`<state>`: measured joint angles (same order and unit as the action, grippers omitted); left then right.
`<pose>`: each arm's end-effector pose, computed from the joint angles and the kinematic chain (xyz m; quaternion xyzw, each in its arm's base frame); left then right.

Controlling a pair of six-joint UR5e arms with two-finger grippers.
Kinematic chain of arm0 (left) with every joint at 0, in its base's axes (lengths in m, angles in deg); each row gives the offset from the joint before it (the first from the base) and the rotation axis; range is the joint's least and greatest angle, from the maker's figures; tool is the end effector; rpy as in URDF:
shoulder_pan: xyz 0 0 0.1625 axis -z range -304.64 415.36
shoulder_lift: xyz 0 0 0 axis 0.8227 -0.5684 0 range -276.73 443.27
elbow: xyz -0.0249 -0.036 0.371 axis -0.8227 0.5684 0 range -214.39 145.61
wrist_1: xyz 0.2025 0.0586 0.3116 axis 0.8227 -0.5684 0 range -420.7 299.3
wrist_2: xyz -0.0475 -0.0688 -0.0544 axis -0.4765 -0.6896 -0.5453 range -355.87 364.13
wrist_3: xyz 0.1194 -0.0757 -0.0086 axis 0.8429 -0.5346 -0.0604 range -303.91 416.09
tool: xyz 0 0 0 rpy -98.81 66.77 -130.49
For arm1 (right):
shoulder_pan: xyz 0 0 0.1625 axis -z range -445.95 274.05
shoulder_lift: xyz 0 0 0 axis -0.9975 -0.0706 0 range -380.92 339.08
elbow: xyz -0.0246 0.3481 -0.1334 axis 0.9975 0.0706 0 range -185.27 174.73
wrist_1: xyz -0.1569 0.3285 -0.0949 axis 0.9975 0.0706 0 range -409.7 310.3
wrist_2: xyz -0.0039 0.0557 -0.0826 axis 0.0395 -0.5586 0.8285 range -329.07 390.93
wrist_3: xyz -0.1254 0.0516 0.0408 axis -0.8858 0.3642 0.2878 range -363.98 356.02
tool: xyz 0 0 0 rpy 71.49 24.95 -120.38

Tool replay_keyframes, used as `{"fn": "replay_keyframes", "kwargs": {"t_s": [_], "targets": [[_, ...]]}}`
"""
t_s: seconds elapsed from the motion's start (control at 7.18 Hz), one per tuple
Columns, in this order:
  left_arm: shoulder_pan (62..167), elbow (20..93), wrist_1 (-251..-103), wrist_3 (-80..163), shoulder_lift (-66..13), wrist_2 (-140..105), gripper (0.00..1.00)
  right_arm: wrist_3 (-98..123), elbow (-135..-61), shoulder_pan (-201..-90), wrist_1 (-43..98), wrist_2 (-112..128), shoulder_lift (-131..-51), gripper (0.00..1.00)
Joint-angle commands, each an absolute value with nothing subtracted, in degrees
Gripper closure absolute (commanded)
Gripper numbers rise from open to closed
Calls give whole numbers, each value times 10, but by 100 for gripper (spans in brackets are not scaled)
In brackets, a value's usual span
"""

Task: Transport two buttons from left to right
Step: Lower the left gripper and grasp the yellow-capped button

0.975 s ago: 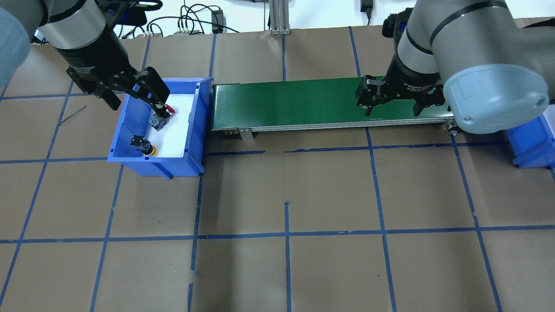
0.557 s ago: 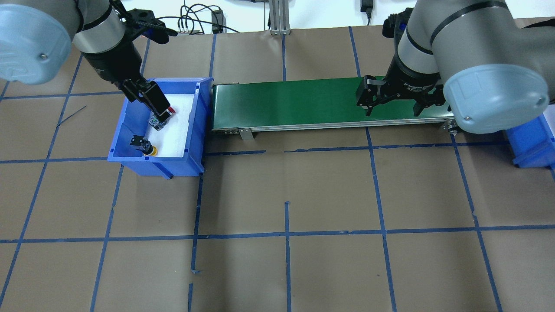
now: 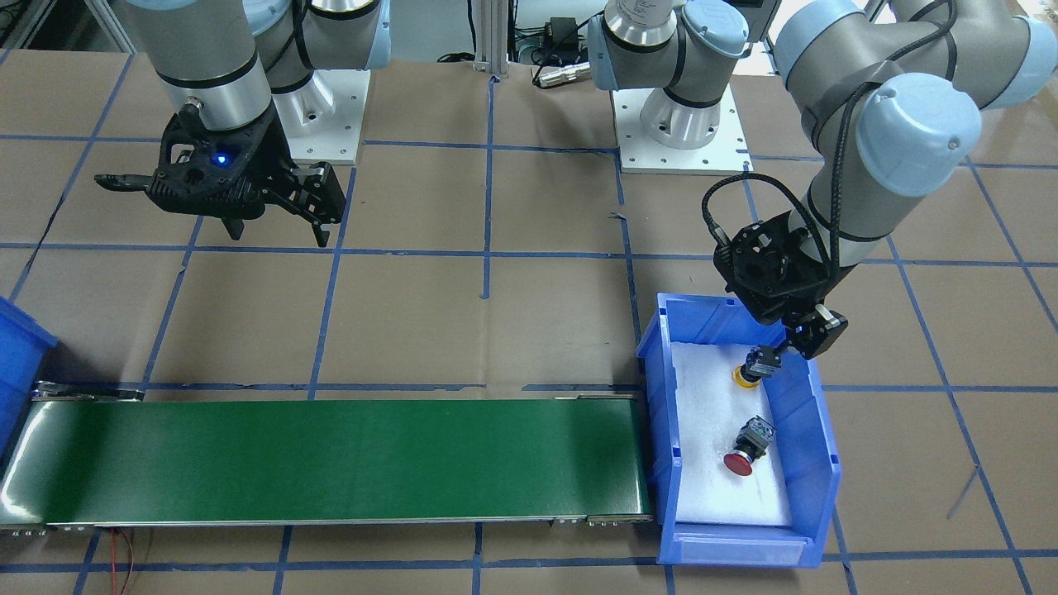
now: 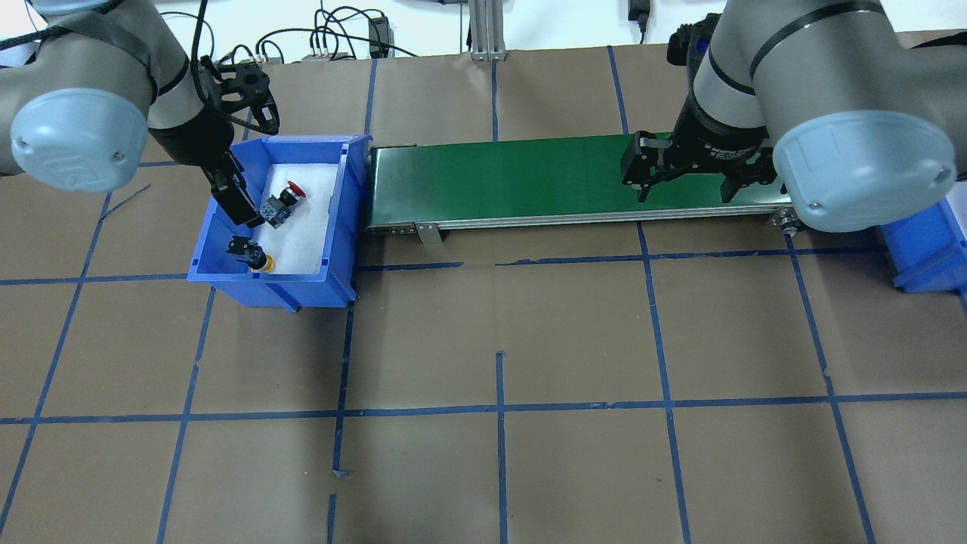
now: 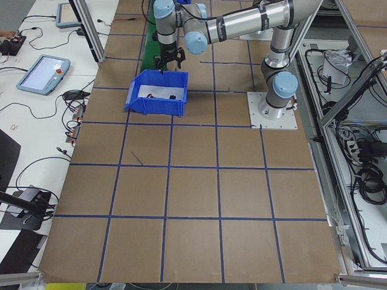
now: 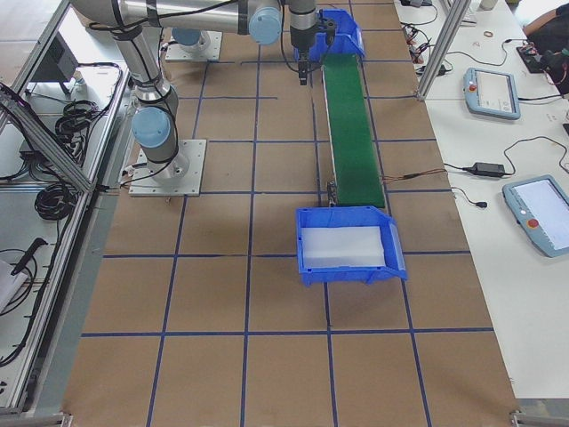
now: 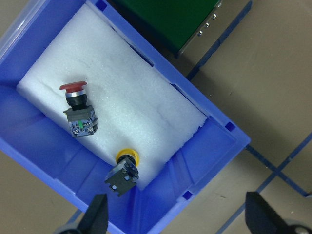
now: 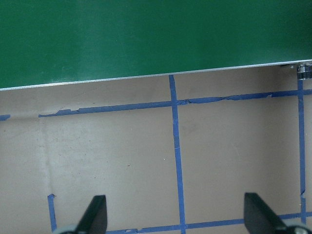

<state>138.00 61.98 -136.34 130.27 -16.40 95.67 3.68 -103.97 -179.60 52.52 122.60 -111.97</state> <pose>-0.0649 -0.5089 0.2891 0.5506 0.8345 0.0198 0.0006 0.1577 -0.4433 0.3561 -0.0355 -0.9985 0.0411 0.0106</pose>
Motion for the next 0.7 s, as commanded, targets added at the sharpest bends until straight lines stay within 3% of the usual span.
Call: {"fn": "replay_keyframes", "kwargs": {"t_s": [0.0, 0.56], "targets": [[1374, 633, -1327, 1435, -186, 952, 0, 38, -1040, -1797, 525, 1226, -1120, 0], [1347, 660, -1296, 1570, -207, 940, 0, 38, -1042, -1798, 525, 1226, -1121, 0]]}}
